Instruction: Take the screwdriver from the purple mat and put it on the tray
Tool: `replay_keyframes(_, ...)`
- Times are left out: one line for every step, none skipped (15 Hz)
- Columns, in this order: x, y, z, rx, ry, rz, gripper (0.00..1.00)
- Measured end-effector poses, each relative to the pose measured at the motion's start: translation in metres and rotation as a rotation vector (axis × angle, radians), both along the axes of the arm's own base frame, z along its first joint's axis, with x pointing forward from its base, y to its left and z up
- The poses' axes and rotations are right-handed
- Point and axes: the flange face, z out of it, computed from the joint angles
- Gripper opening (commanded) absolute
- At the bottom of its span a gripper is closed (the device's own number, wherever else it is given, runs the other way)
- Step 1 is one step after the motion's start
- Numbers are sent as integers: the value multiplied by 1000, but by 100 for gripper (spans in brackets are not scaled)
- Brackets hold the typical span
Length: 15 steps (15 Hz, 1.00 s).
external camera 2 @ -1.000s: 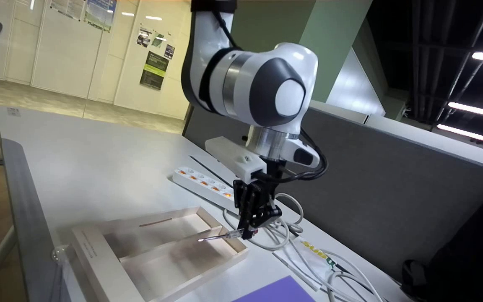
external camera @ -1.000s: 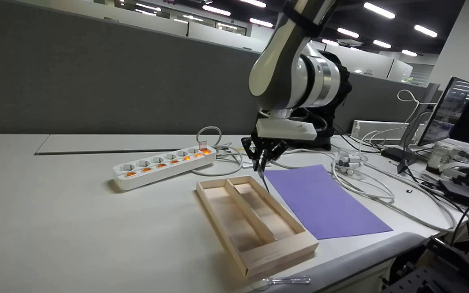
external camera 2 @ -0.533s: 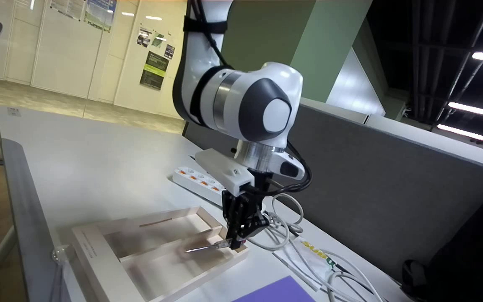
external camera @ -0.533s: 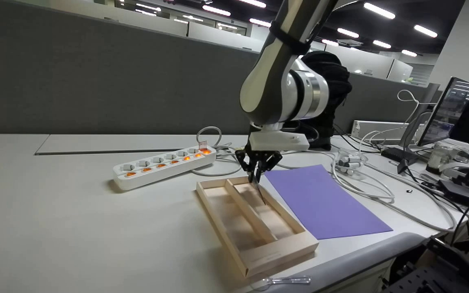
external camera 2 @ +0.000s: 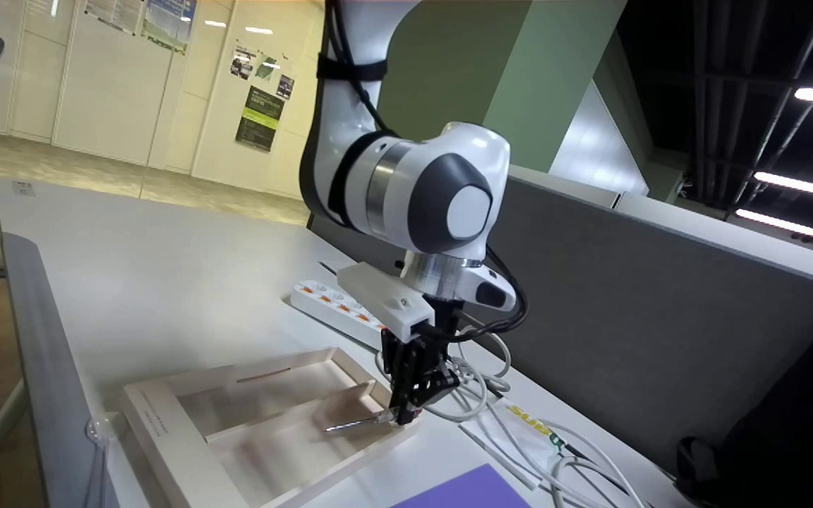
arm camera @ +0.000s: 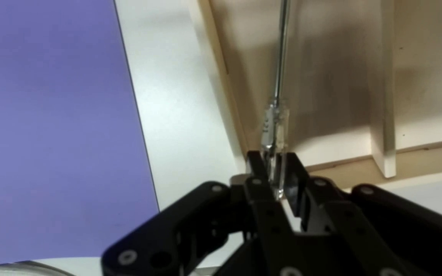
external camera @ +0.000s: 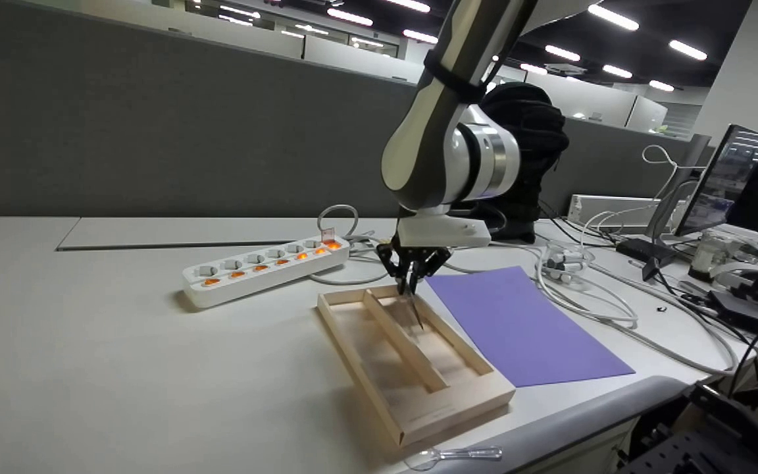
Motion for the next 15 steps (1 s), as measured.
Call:
replay_keyframes(2,0,0,0,-2,0,55)
replay_keyframes(3,0,0,0,-4,0,62)
replay_keyframes(3,0,0,0,-4,0,68)
replay_keyframes(4,0,-1,-1,-4,0,76)
replay_keyframes(4,0,-1,-1,-3,-1,82)
replay_keyframes(4,0,-1,0,-1,-3,89)
replay_keyframes(3,0,-1,3,2,-7,95)
replay_keyframes(3,0,-1,7,5,-13,99)
replay_keyframes(3,1,0,12,10,-18,100)
replay_keyframes(3,1,2,17,12,-25,100)
replay_keyframes(3,0,6,22,18,-33,100)
replay_keyframes(3,-1,9,25,28,-39,100)
replay_keyframes(1,-2,13,28,47,-46,100)
replay_keyframes(0,-5,18,32,73,-58,100)
replay_keyframes(-2,-8,23,35,101,-72,100)
